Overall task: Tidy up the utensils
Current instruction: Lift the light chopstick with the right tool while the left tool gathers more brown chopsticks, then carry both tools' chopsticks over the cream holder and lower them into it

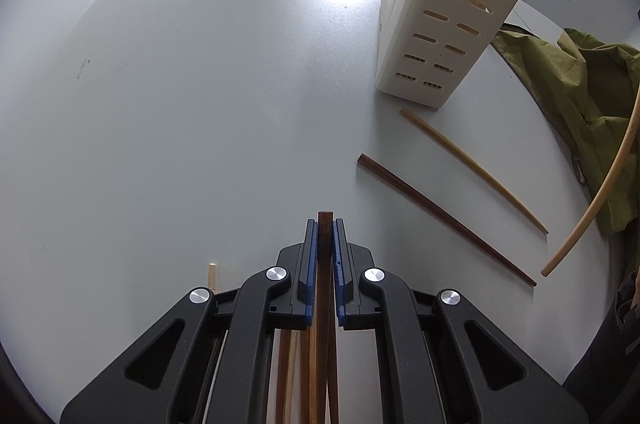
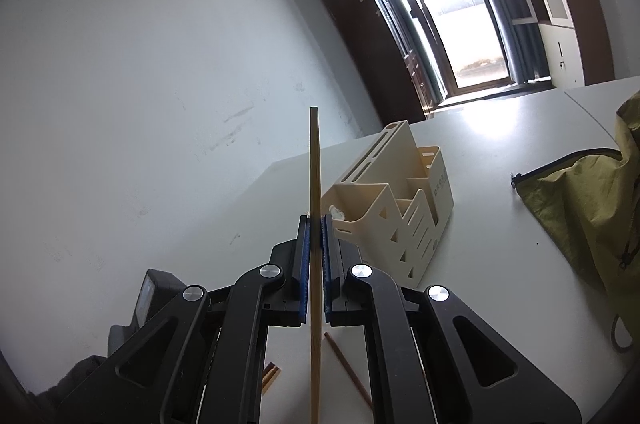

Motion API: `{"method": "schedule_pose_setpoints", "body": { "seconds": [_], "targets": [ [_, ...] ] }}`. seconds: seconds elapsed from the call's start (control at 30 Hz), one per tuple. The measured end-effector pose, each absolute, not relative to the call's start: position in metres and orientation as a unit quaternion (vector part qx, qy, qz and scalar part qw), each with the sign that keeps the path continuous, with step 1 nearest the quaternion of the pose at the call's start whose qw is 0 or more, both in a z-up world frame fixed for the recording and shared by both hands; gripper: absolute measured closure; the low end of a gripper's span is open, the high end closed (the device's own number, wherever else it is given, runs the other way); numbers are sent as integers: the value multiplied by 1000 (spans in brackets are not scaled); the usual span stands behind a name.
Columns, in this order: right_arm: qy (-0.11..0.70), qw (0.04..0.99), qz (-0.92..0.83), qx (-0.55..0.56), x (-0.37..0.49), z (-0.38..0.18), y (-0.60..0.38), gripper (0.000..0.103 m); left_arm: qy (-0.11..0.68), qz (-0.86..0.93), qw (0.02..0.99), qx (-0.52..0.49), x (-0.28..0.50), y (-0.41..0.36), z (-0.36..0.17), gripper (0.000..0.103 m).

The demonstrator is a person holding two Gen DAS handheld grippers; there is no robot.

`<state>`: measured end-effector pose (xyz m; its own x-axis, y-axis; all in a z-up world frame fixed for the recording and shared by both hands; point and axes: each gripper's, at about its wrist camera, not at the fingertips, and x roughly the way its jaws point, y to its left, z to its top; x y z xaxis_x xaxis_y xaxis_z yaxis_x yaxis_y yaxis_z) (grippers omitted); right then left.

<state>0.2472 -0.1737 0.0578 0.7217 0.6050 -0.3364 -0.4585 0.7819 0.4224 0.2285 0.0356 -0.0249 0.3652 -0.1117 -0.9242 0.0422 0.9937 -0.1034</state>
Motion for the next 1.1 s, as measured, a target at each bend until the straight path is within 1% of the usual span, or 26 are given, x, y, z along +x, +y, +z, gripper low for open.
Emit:
{"method": "schedule_pose_setpoints", "body": {
  "seconds": [0.3,0.47,0.5,0.53,0.57,0.6,0.63,0.67,0.7,0.77,0.8,0.83,0.87,0.93,1.1],
  "targets": [
    [225,914,296,162,241,63,-177,97,604,-48,795,-28,237,35,-65,96],
    [223,914,297,164,241,65,-178,97,606,-50,794,-23,238,31,-67,95],
    [224,914,296,165,242,64,-178,97,602,-50,797,-17,236,28,-64,90],
    [225,914,295,165,242,64,-178,97,599,-50,799,-10,235,26,-63,81],
    [226,913,296,166,243,63,-178,97,596,-51,801,-5,234,23,-62,79],
    [227,913,295,165,243,63,-177,97,596,-53,801,-1,234,21,-61,80],
    [228,913,295,165,244,62,-177,97,600,-54,798,-1,234,20,-63,89],
    [228,913,296,165,243,62,-177,97,605,-54,794,-3,235,19,-65,94],
    [228,913,295,165,243,62,-177,97,608,-55,792,-4,236,19,-67,98],
    [227,913,296,166,243,63,-178,97,608,-48,792,1,238,20,-68,96],
    [226,913,296,167,242,63,-178,97,604,-42,796,1,239,22,-68,90],
    [225,913,296,167,242,64,-178,97,600,-36,799,-3,239,24,-67,81],
    [225,913,297,168,241,64,-179,97,597,-35,802,-9,240,27,-65,79],
    [225,913,297,167,241,64,-178,97,592,-30,805,-14,243,30,-64,79],
    [225,913,296,166,241,63,-177,97,598,-20,801,15,246,28,-73,78]
  ]
}}
